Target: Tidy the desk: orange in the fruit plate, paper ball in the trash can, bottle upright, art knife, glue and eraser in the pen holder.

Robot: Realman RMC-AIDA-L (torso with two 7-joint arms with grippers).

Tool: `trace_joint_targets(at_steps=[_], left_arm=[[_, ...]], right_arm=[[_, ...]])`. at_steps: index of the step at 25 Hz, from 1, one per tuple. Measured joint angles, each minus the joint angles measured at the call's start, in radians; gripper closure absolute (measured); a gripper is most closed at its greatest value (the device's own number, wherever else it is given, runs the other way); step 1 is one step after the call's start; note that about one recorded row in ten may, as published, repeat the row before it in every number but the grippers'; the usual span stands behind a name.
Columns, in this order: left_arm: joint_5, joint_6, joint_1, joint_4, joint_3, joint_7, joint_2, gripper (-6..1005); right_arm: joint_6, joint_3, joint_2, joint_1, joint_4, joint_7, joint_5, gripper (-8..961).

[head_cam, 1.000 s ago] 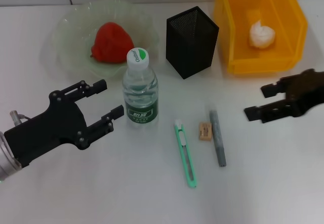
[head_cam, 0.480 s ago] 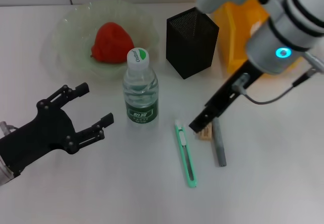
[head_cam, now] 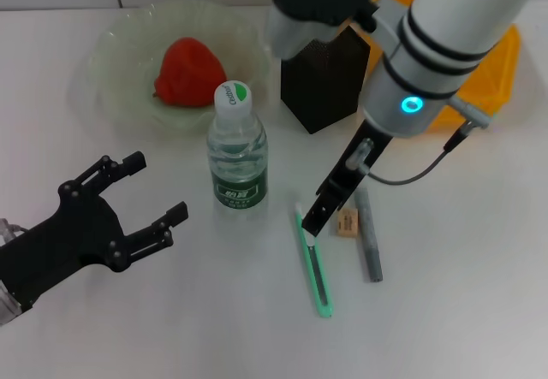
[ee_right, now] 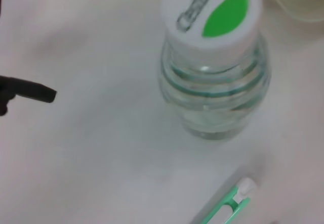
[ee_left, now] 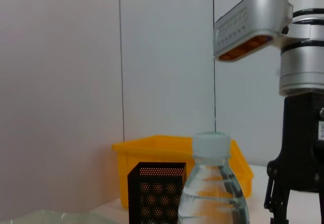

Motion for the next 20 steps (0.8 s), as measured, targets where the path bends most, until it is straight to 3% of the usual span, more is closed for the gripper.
trace_joint_targets(at_steps=[8,20], left_arm=[[0.0,-0.001,-0.011,-0.032,-0.001,0.036,-0.002,137],[0.001,-0.003,-0.047,-0.071,0.0,0.04,-0.001,137]], right_arm=[[0.127,-0.113,0.002,0.04,0.106,0.032,0.011,115],[0.2,-0.232,0.002,0.054,0.117,0.094,0.088,143]])
